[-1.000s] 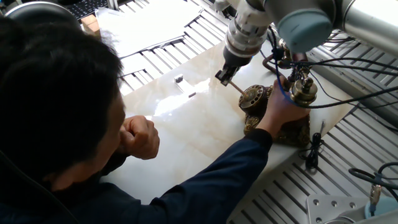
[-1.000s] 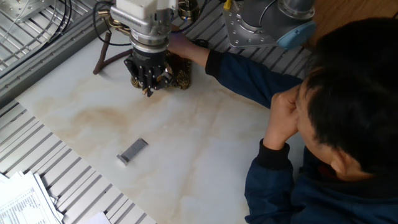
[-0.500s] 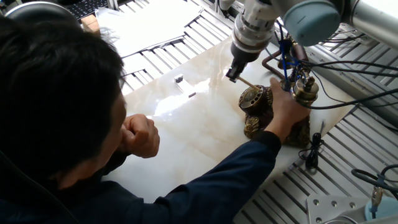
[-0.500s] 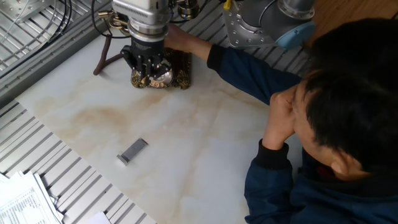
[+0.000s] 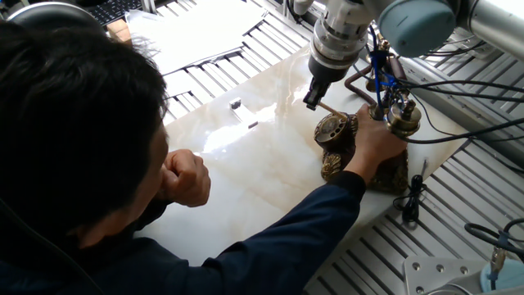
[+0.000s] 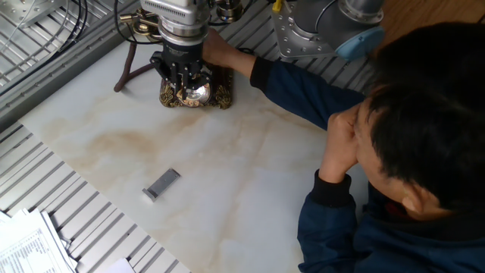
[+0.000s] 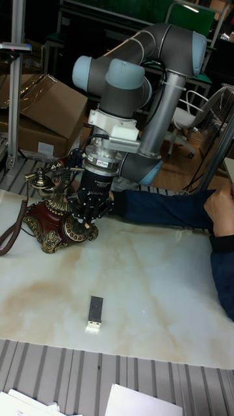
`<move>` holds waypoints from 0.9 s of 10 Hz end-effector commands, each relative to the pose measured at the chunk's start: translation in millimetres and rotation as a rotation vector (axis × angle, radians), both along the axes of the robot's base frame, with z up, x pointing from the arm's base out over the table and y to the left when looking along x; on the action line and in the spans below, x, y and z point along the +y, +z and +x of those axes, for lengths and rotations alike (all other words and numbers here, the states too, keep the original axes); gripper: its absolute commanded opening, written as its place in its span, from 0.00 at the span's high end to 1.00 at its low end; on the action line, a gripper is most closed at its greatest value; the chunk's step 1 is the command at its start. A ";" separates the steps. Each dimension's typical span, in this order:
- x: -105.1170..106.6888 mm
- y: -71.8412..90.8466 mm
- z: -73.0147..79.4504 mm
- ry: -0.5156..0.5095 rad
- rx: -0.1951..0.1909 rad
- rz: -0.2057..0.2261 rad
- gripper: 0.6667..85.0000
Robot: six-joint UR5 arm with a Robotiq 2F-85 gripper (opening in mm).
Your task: Dial a number on an old rotary phone
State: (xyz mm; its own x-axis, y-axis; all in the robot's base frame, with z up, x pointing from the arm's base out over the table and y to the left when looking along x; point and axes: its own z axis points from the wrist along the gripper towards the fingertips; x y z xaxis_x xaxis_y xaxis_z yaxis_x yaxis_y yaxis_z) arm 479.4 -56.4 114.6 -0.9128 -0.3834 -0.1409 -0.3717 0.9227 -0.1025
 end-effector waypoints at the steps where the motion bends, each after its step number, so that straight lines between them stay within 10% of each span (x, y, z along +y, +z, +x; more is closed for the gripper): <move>1: 9.4 -1.0 5.0 0.009 -0.018 0.027 0.98; 9: 8.3 3.7 -0.1 0.002 0.030 -0.003 0.98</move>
State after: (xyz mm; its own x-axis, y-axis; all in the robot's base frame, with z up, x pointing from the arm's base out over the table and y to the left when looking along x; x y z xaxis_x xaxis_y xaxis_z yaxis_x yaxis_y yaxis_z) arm 477.2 -52.3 114.7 -0.9091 -0.3980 -0.1229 -0.3885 0.9166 -0.0943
